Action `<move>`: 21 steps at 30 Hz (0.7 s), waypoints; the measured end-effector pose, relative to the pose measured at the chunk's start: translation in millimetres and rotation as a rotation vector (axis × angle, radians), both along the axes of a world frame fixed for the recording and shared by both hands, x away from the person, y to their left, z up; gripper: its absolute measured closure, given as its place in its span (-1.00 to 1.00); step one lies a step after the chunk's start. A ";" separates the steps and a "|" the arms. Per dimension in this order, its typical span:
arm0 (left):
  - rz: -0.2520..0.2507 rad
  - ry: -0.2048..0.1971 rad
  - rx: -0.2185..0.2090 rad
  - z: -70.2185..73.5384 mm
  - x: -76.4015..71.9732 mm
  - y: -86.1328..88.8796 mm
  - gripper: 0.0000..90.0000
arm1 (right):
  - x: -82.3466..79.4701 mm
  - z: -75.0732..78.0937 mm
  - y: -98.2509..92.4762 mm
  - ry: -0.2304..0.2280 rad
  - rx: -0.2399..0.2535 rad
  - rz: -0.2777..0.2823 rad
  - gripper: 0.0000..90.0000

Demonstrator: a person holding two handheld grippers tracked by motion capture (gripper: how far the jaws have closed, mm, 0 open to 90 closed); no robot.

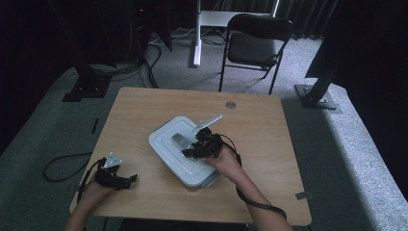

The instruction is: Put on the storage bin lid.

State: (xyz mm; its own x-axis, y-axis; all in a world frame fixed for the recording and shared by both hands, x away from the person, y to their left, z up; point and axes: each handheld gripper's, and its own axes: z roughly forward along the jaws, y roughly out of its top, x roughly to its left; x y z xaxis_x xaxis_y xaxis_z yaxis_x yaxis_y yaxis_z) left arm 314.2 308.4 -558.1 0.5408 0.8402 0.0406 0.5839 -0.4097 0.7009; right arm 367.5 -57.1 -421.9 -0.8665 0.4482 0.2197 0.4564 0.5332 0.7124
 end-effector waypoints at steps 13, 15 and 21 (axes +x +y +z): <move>0.003 0.001 0.000 0.2 0.2 -0.3 -0.99 | -7.3 8.6 -2.6 -0.048 0.031 0.002 -0.11; 0.005 0.000 0.003 0.3 0.3 -0.5 -0.99 | -8.1 11.5 -4.6 -0.051 0.042 0.002 -0.13; 0.032 -0.002 -0.008 2.3 0.3 -3.7 -0.99 | -1.1 28.7 -30.8 -0.114 0.096 -0.072 -0.74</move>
State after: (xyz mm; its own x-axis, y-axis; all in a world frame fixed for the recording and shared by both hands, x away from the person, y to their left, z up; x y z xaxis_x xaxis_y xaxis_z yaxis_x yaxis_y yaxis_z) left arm 314.5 304.7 -555.8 0.5136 0.8573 0.0347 0.5953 -0.3852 0.7052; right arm 366.4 -87.9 -393.2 -0.8549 0.4913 0.1666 0.4040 0.4288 0.8080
